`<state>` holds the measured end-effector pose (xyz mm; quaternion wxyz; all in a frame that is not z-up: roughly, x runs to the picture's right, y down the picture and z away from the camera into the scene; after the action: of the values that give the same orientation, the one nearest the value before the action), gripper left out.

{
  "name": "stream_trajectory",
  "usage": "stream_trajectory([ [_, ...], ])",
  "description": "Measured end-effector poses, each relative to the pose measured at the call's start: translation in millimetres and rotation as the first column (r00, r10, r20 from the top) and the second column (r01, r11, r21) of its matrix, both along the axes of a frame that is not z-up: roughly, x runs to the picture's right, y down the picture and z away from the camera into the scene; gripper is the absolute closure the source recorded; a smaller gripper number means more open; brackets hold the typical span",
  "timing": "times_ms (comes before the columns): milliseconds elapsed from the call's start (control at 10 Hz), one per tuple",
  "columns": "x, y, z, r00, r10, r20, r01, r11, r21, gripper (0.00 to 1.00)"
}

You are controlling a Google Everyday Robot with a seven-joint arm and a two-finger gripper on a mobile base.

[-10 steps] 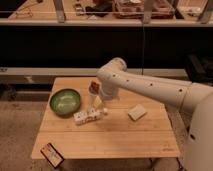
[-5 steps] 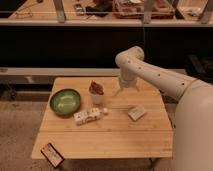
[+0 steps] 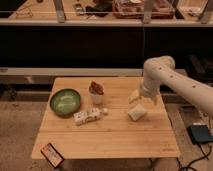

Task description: Move the arm in a circular motion

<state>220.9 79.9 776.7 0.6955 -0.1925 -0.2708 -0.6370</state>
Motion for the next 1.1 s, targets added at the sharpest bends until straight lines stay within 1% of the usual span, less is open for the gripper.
stream_trajectory([
  [100, 6.3, 6.4, -12.9, 1.0, 0.024, 0.006, -0.024, 0.9995, 0.02, 0.2],
  [200, 14.7, 17.0, -44.2, 1.0, 0.023, 0.009, -0.023, 0.9977, 0.064, 0.2],
  [300, 13.2, 25.3, -61.2, 1.0, 0.001, 0.014, -0.002, 0.9971, 0.076, 0.2],
  [400, 7.4, 37.5, -84.3, 0.999, -0.034, 0.021, 0.032, 0.9957, 0.087, 0.2],
  [500, -4.8, 56.9, -108.0, 0.997, -0.073, 0.037, 0.069, 0.9943, 0.08, 0.2],
  [600, -27.2, 79.1, -129.7, 0.991, -0.11, 0.073, 0.105, 0.9921, 0.069, 0.2],
  [700, -46.1, 93.1, -141.5, 0.985, -0.132, 0.108, 0.126, 0.9902, 0.061, 0.2],
  [800, -65.4, 101.9, -150.4, 0.978, -0.15, 0.144, 0.143, 0.988, 0.059, 0.2],
  [900, -96.2, 106.4, -158.8, 0.963, -0.178, 0.201, 0.167, 0.9836, 0.067, 0.2],
  [1000, -130.3, 103.9, -165.3, 0.942, -0.212, 0.26, 0.196, 0.9767, 0.088, 0.2],
  [1100, -154.9, 100.7, -169.6, 0.923, -0.239, 0.3, 0.216, 0.9705, 0.106, 0.2],
])
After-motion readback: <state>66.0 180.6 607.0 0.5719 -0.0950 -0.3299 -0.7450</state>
